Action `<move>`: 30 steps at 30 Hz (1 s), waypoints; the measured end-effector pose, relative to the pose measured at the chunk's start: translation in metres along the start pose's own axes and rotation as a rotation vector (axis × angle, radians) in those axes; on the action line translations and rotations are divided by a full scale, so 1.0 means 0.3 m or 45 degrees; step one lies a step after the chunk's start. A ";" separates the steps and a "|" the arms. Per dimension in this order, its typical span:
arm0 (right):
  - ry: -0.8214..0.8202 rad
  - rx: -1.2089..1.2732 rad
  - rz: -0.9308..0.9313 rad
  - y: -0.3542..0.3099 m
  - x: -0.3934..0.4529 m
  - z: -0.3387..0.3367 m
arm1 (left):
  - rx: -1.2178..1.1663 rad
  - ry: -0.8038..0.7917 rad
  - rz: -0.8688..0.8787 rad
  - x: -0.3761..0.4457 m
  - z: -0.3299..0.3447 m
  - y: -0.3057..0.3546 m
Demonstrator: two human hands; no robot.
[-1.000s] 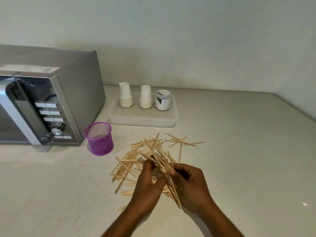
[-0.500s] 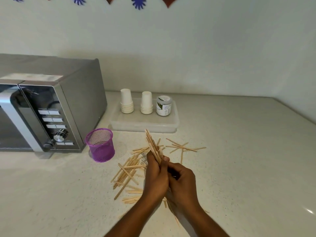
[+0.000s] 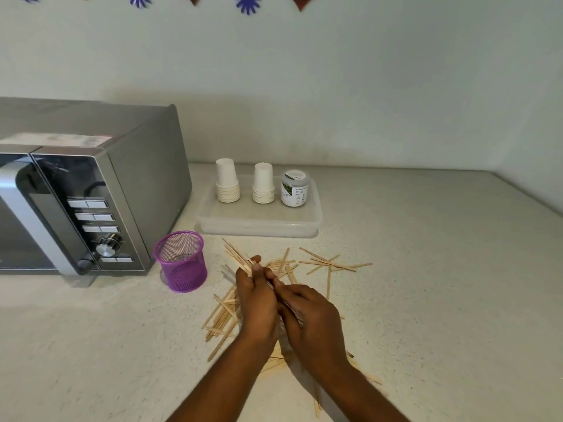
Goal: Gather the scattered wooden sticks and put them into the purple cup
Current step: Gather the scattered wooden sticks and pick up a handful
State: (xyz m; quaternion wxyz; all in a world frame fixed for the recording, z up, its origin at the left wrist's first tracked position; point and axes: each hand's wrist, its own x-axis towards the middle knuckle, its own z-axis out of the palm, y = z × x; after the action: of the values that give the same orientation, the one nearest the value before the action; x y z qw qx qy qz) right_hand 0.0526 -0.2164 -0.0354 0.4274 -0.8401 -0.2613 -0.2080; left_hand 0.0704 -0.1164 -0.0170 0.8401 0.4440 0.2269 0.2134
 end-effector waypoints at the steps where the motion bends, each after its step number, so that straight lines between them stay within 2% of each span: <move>1: 0.038 -0.057 -0.038 0.003 -0.005 -0.006 | -0.086 0.025 -0.046 0.015 -0.005 0.006; 3: 0.121 -0.032 0.039 0.000 -0.014 -0.027 | -0.235 0.047 -0.126 0.040 -0.011 0.018; 5: 0.202 0.204 0.284 -0.013 -0.014 -0.048 | -0.337 0.037 -0.172 0.050 -0.008 0.026; 8: 0.255 0.688 0.757 -0.052 0.001 -0.054 | -0.431 -0.009 -0.178 0.025 0.015 0.030; 12: 0.308 1.557 1.299 -0.073 0.033 -0.037 | -0.397 -0.130 -0.116 -0.057 0.047 0.022; 14: 0.334 1.919 1.463 -0.081 0.040 -0.040 | -0.337 -0.240 -0.086 -0.097 0.055 0.017; 17: 0.411 2.241 1.586 -0.089 0.050 -0.049 | -0.228 -0.375 0.004 -0.131 0.059 0.019; 23: 0.441 2.422 1.667 -0.106 0.061 -0.040 | -0.120 -0.389 0.148 -0.158 0.067 0.033; 28: 0.420 2.334 1.691 -0.104 0.063 -0.020 | -0.194 -0.354 0.113 -0.158 0.054 0.036; 30: 0.374 2.280 1.705 -0.102 0.056 -0.010 | -0.137 -0.338 0.143 -0.147 0.044 0.035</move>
State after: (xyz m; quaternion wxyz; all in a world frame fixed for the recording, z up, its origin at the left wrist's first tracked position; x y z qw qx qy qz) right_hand 0.0464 -0.1992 -0.0054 0.9282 -0.1694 0.2396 0.2286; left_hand 0.0407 -0.1442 0.0068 0.8721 0.4346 0.0767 0.2114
